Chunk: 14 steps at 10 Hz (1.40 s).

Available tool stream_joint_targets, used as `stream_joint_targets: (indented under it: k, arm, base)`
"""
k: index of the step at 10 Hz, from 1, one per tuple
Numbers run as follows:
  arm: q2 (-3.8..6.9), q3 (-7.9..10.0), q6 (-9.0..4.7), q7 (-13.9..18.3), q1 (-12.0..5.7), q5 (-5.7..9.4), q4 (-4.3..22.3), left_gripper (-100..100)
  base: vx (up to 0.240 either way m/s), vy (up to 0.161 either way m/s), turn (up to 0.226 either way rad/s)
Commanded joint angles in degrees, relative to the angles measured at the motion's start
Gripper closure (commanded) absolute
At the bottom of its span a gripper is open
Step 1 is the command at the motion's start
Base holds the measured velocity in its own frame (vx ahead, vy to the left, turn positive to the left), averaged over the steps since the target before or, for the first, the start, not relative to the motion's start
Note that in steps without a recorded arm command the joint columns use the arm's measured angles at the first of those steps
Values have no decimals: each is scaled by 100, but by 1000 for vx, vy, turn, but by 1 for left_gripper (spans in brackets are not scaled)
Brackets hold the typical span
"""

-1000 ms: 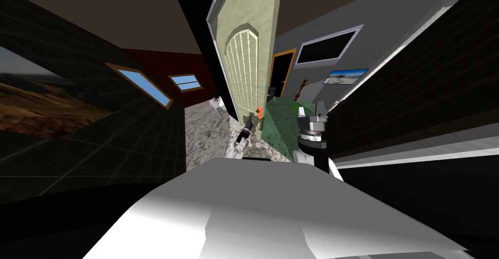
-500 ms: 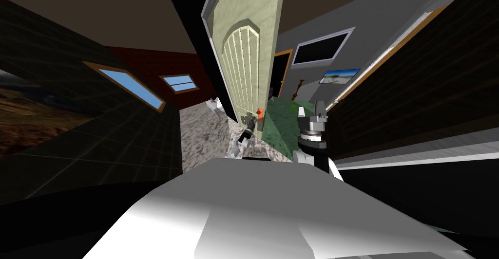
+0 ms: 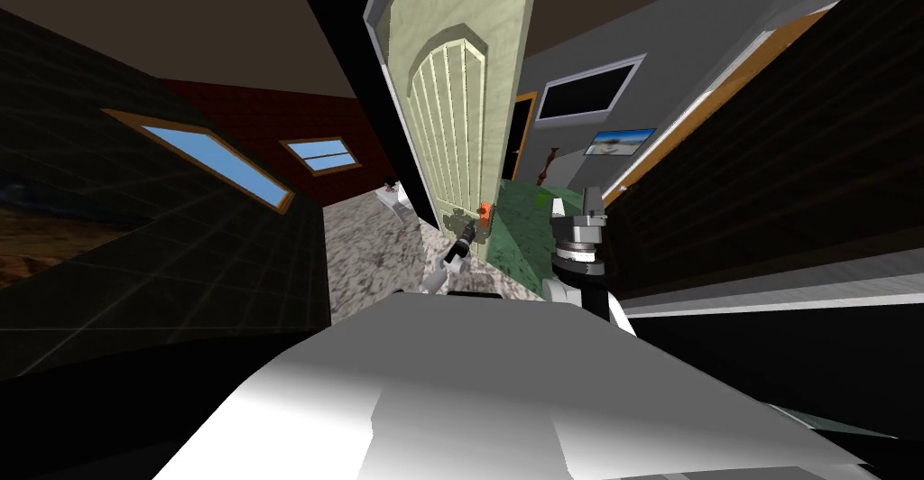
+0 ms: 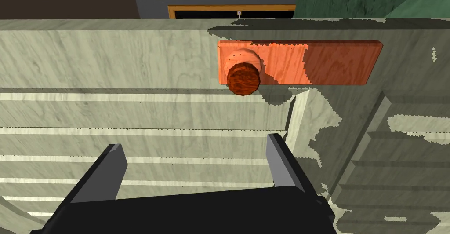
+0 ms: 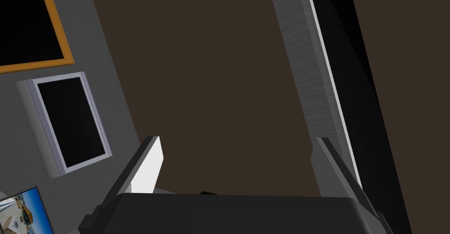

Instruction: Push the door open

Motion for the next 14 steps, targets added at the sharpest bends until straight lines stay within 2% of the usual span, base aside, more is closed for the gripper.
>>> stream_joint_targets:
  k: [1,5,8,9,10,11,14]
  arm:
    - [-44,-84,8,-3,-125,32,230,-100]
    - [-209,-296,47,-19,-460,117,816,-100]
    - [-314,-399,65,-26,-622,158,1099,-100]
    - [-284,-370,79,-35,-567,147,995,-100]
    - [-186,-349,75,-35,-577,143,1026,-100]
    - [-150,-332,68,-35,-579,139,1042,-100]
    - [-133,-284,47,-36,-587,128,1088,-100]
  base:
    - [85,116,-103]
    - [111,153,-108]
    - [74,87,-60]
    - [33,40,-17]
    - [102,-46,-32]
    - [160,-100,-39]
    - [166,-98,-23]
